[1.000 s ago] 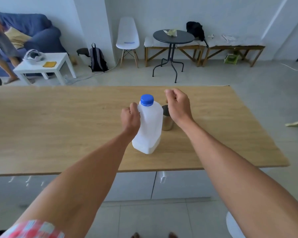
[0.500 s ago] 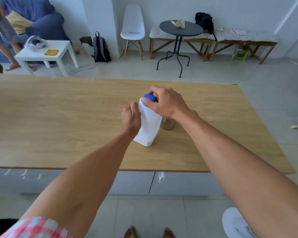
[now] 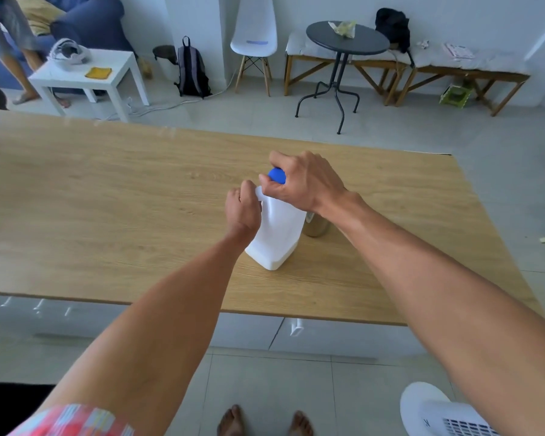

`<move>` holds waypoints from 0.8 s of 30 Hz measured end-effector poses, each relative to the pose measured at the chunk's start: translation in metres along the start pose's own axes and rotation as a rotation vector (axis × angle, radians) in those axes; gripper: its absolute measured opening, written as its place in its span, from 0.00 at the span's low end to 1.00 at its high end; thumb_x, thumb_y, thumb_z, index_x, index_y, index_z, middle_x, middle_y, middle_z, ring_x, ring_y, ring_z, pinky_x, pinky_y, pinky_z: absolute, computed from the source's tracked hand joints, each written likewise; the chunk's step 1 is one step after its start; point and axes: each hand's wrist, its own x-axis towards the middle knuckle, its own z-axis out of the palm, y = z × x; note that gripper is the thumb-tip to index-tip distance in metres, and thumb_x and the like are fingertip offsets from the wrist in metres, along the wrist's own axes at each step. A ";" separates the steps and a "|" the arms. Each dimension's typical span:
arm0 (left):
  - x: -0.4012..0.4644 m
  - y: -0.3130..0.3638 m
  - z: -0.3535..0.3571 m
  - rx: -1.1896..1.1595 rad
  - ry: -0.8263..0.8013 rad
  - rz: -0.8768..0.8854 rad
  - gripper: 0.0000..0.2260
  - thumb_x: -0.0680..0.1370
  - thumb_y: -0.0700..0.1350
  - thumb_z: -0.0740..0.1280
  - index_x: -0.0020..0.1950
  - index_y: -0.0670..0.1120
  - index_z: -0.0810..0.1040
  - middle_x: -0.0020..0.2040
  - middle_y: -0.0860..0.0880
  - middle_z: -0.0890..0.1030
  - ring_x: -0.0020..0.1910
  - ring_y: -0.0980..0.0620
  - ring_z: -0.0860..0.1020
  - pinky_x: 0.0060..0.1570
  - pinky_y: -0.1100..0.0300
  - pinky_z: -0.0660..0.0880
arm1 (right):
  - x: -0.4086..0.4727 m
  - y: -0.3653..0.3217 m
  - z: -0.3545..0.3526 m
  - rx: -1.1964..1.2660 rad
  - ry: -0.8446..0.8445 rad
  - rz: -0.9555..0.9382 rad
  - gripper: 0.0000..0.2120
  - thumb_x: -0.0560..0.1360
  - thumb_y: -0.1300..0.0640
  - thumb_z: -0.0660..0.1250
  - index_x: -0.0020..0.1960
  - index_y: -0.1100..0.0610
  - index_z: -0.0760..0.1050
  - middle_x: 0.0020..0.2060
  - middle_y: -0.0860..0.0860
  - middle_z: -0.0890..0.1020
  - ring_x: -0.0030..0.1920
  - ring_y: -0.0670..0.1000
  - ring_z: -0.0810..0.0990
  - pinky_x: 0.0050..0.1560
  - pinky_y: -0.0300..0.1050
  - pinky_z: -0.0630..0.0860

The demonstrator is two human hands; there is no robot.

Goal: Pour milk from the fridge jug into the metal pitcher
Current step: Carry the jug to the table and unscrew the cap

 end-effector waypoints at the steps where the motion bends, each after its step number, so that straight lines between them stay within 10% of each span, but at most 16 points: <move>1: 0.001 0.000 0.000 0.003 0.014 -0.007 0.12 0.72 0.48 0.55 0.30 0.49 0.58 0.23 0.56 0.62 0.34 0.47 0.60 0.34 0.53 0.60 | 0.002 0.003 0.000 0.020 -0.010 -0.031 0.17 0.75 0.44 0.65 0.39 0.54 0.64 0.25 0.51 0.73 0.27 0.58 0.65 0.29 0.45 0.65; 7: 0.009 -0.004 0.000 -0.011 0.007 0.057 0.14 0.73 0.46 0.55 0.31 0.40 0.56 0.31 0.43 0.60 0.35 0.42 0.58 0.33 0.48 0.59 | 0.011 0.012 -0.003 0.063 -0.061 -0.136 0.18 0.75 0.44 0.61 0.37 0.55 0.62 0.24 0.49 0.65 0.26 0.54 0.61 0.28 0.44 0.60; 24: 0.016 0.001 -0.001 -0.006 -0.068 0.044 0.12 0.71 0.46 0.54 0.28 0.50 0.57 0.21 0.57 0.61 0.27 0.54 0.59 0.29 0.58 0.59 | 0.022 0.019 -0.002 0.124 -0.075 -0.188 0.18 0.75 0.48 0.63 0.34 0.58 0.66 0.22 0.52 0.66 0.26 0.52 0.58 0.27 0.43 0.60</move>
